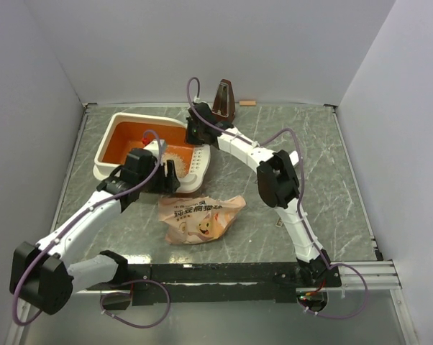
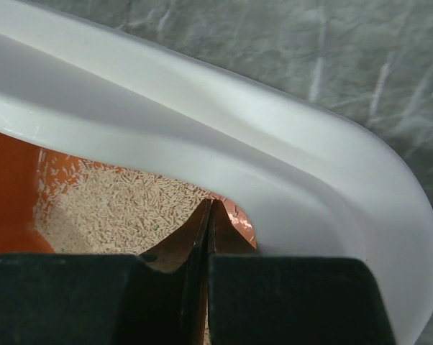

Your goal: Fill the litter box with clean litter

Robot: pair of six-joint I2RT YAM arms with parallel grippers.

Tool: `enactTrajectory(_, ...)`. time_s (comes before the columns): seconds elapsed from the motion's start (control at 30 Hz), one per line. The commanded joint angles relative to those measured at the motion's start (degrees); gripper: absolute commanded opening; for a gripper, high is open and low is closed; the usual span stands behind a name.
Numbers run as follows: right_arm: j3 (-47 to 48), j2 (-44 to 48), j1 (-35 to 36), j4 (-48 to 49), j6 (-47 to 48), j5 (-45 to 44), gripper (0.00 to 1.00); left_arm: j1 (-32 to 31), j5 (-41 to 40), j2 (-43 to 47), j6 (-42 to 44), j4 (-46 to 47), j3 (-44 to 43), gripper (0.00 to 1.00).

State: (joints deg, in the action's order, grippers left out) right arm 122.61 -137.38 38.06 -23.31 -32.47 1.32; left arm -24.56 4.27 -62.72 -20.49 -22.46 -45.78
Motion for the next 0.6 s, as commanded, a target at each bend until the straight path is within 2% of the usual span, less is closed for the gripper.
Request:
enactTrajectory(0.0,-3.51,3.96,-2.73,-6.92,4.34,-5.45,0.00,0.12,5.92,-4.25,-1.48,8.74,-4.05,0.69)
enactTrajectory(0.2,-9.75,8.44,-5.28,-5.96,5.75,-5.63,0.00,-1.28,9.52,-8.12,-4.73,13.23,-5.81,0.66)
enactTrajectory(0.37,-15.19,12.48,-7.38,-4.64,7.33,-5.72,0.00,-4.79,8.47,-10.32,-6.40,15.68,-6.69,0.65)
enactTrajectory(0.57,-16.60,15.38,-8.00,-5.17,10.32,-6.07,0.00,-9.45,6.54,-10.14,-8.16,17.10,-7.57,0.64)
